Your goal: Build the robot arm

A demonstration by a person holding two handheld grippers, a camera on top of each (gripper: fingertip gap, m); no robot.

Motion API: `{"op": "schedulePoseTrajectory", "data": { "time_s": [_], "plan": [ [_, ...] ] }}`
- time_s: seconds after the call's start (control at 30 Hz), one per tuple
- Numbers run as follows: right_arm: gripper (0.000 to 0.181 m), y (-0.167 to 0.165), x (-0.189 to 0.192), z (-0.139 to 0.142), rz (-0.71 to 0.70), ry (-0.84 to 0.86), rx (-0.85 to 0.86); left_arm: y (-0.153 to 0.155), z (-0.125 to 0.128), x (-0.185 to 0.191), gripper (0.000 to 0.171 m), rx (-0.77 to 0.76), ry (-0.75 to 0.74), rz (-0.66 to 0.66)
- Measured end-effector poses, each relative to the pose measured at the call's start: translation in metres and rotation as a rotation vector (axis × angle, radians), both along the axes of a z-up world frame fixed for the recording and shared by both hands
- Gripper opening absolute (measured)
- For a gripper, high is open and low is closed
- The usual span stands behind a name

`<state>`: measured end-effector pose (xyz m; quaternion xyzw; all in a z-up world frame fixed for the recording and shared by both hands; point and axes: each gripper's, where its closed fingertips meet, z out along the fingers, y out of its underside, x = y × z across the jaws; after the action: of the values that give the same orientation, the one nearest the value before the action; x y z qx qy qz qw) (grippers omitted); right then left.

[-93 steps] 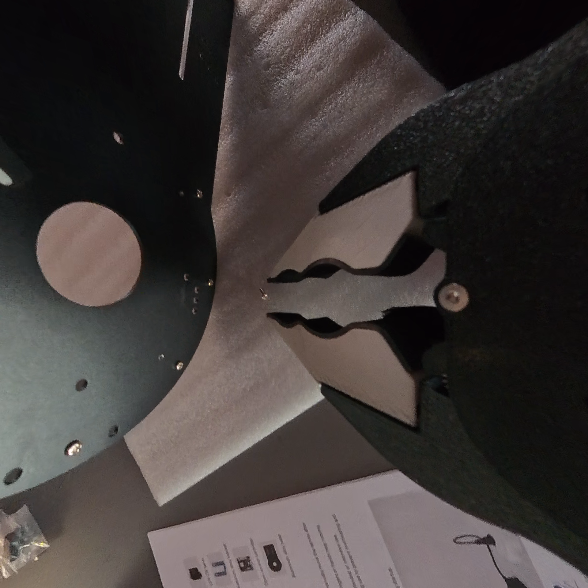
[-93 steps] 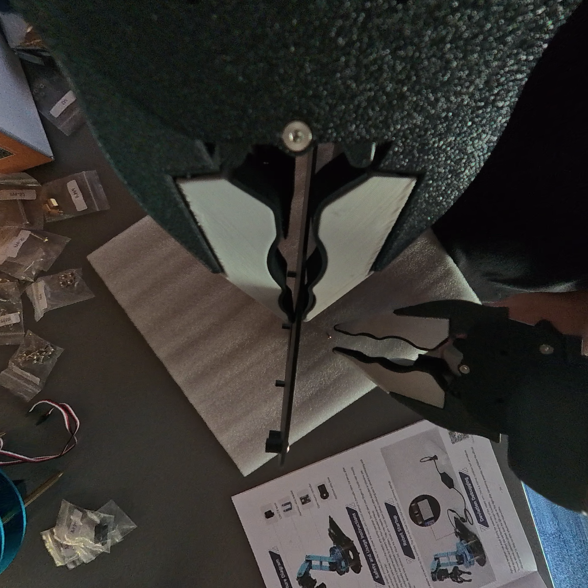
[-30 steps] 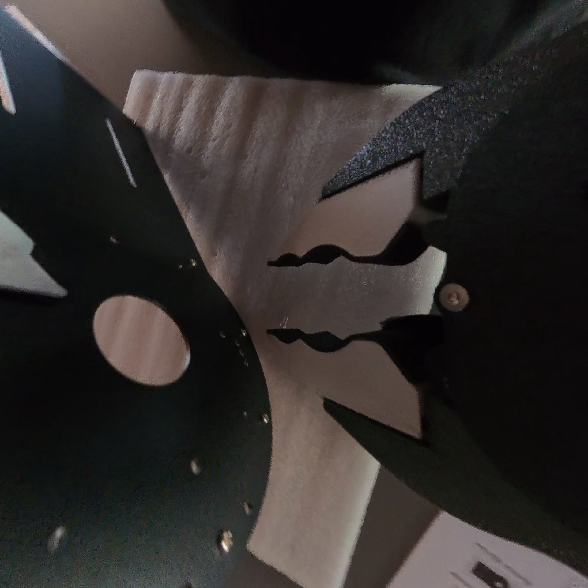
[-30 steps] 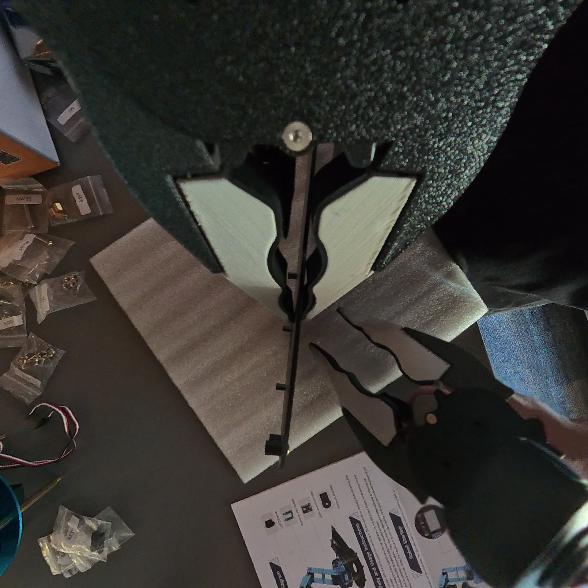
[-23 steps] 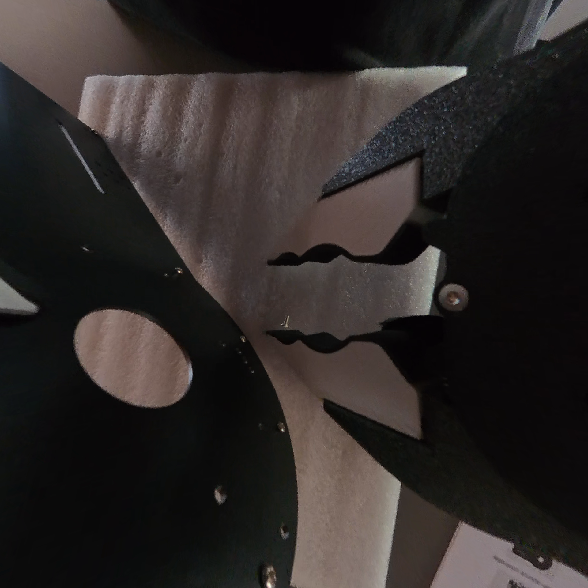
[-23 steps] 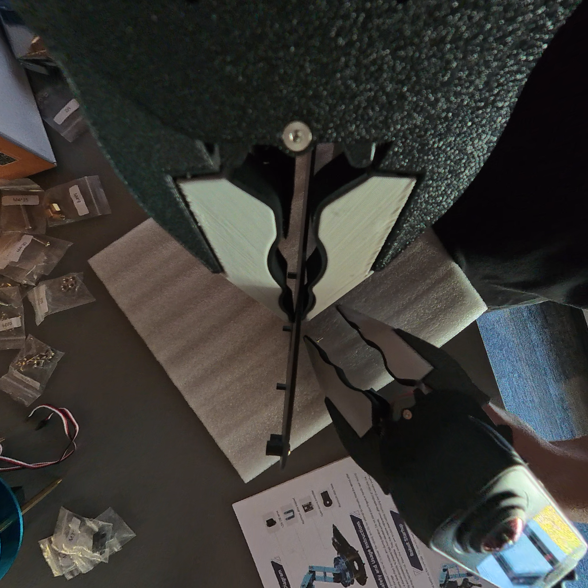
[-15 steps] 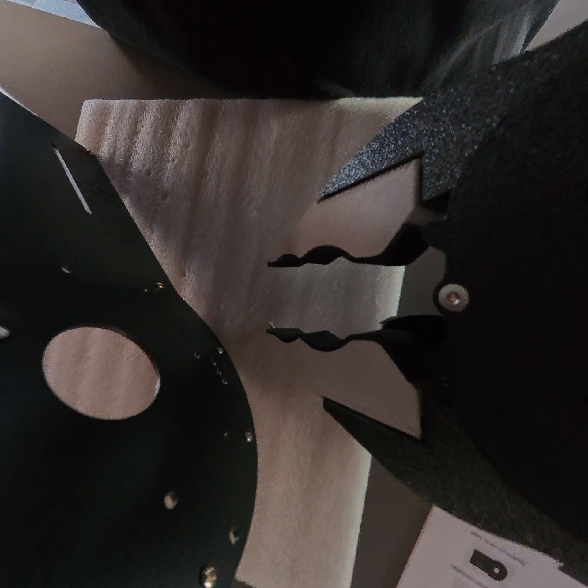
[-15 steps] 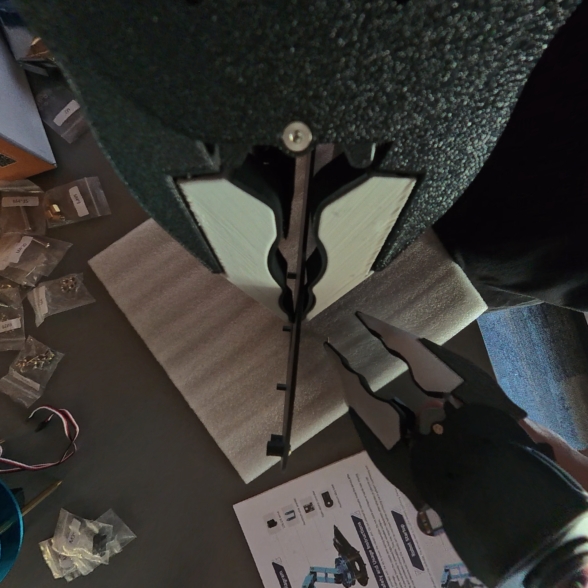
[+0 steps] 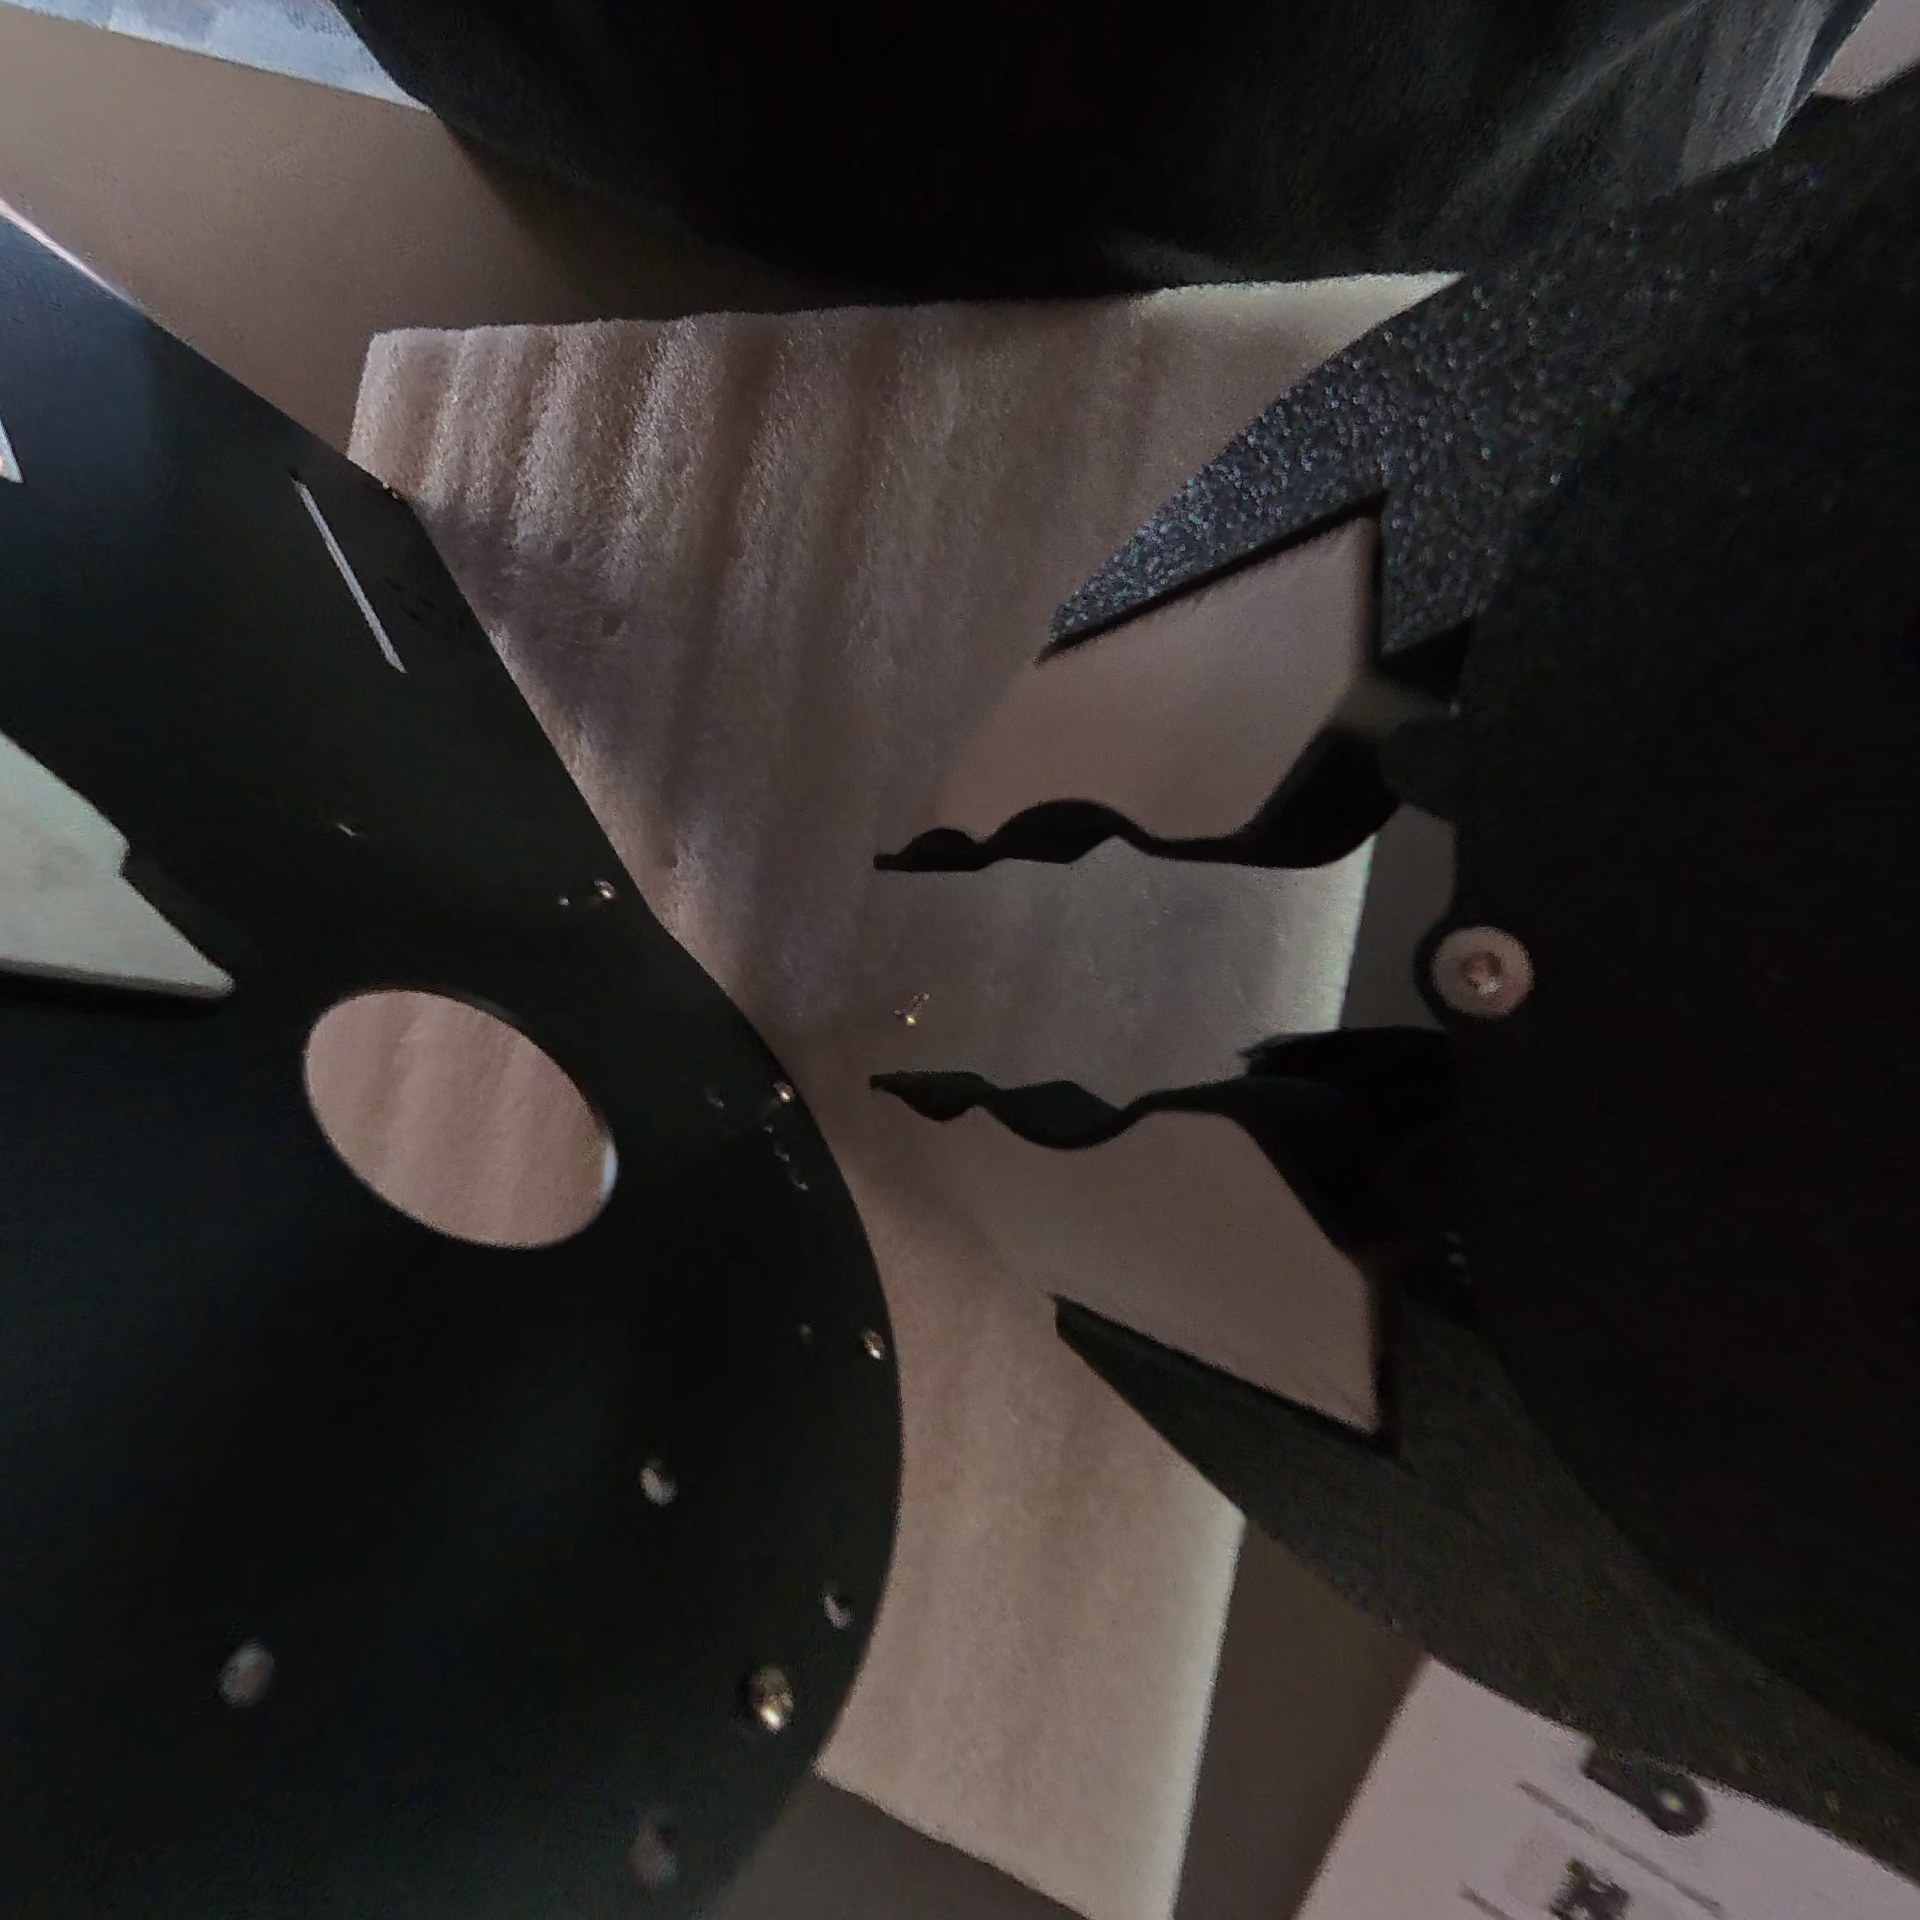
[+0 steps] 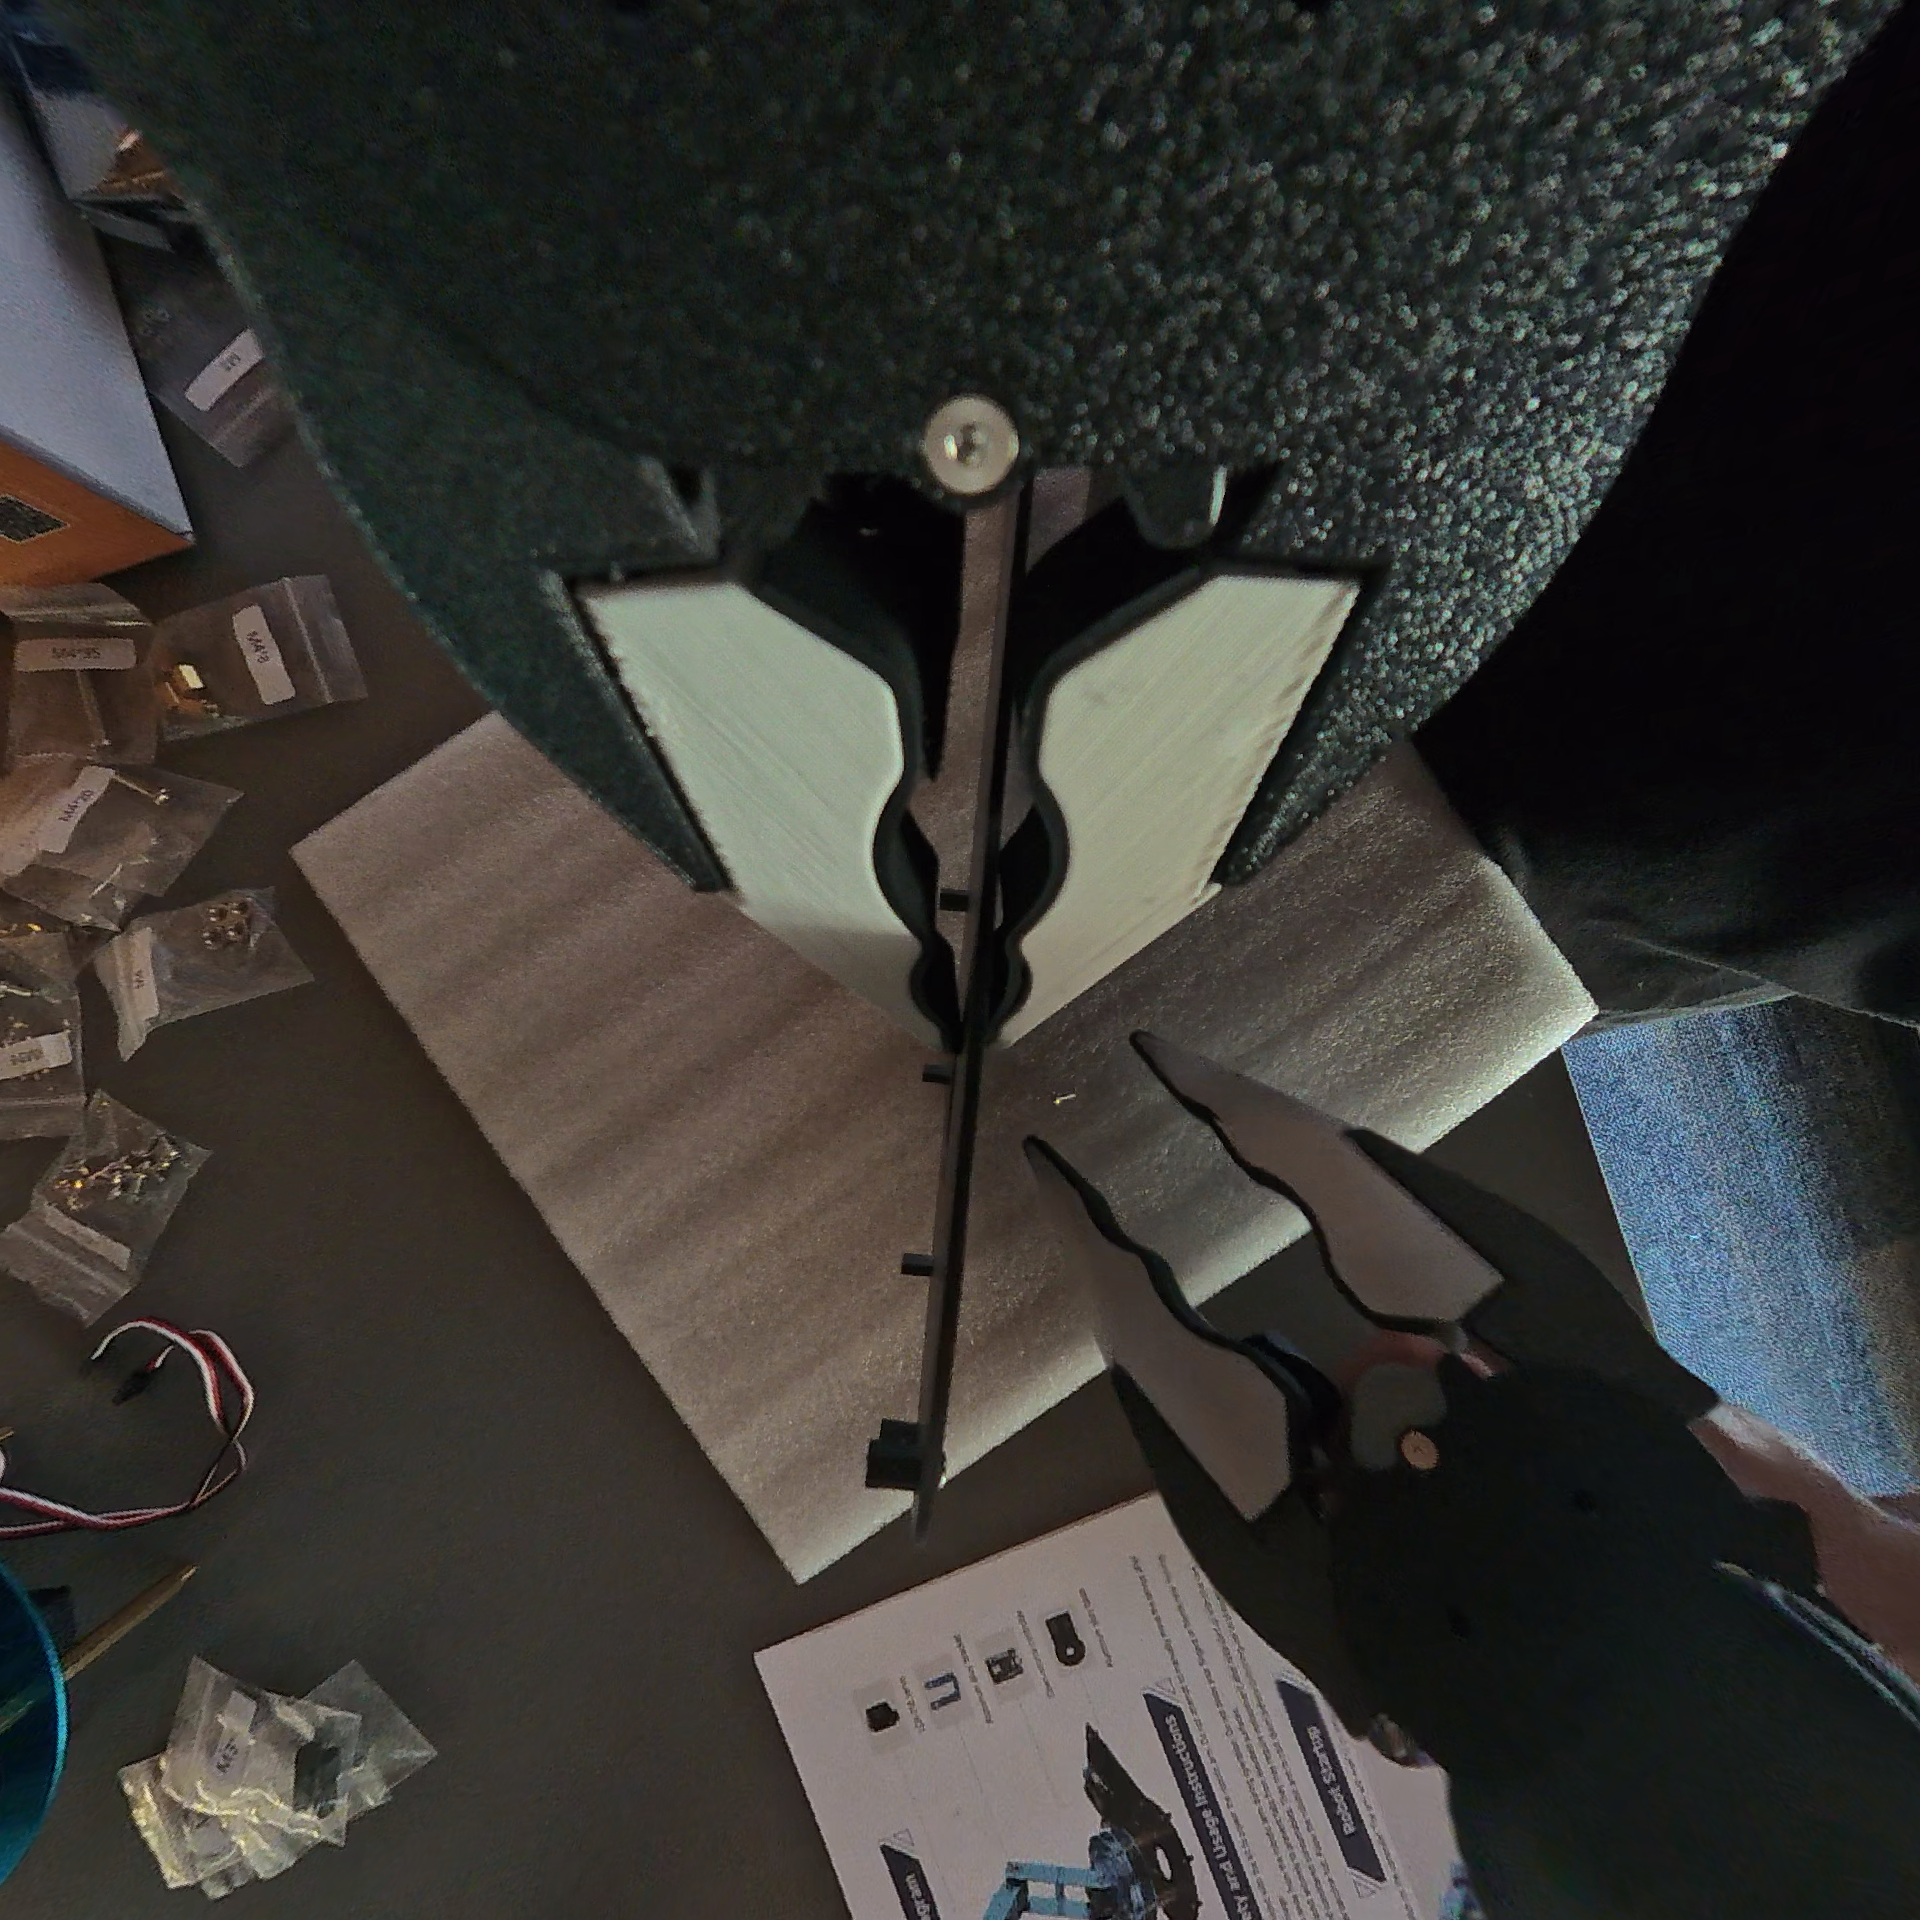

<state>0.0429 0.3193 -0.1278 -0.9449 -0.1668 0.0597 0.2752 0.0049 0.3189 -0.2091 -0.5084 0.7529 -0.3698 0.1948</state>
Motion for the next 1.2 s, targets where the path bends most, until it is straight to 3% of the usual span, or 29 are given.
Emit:
{"op": "schedulePoseTrajectory", "data": {
  "time_s": [0.2, 0.53, 0.8, 1.07, 1.2],
  "plan": [
    [0.003, 0.0, 0.0, 0.0, -0.006, 0.003, 0.003, -0.012, -0.014, 0.002, 0.039, 0.011, 0.059, -0.067],
    [0.003, 0.001, 0.002, 0.0, -0.009, 0.001, 0.001, -0.009, -0.012, -0.025, 0.035, -0.008, 0.093, -0.02],
    [0.002, 0.001, 0.001, -0.001, 0.0, 0.0, -0.005, 0.0, -0.003, -0.017, 0.033, 0.019, -0.003, 0.039],
    [0.002, 0.001, 0.0, -0.001, 0.004, 0.0, -0.004, -0.021, -0.001, 0.005, 0.041, 0.006, 0.008, -0.176],
    [0.003, 0.001, 0.0, -0.001, 0.0, 0.003, -0.001, -0.018, -0.013, 0.002, 0.04, 0.038, 0.082, -0.205]
  ]
}}
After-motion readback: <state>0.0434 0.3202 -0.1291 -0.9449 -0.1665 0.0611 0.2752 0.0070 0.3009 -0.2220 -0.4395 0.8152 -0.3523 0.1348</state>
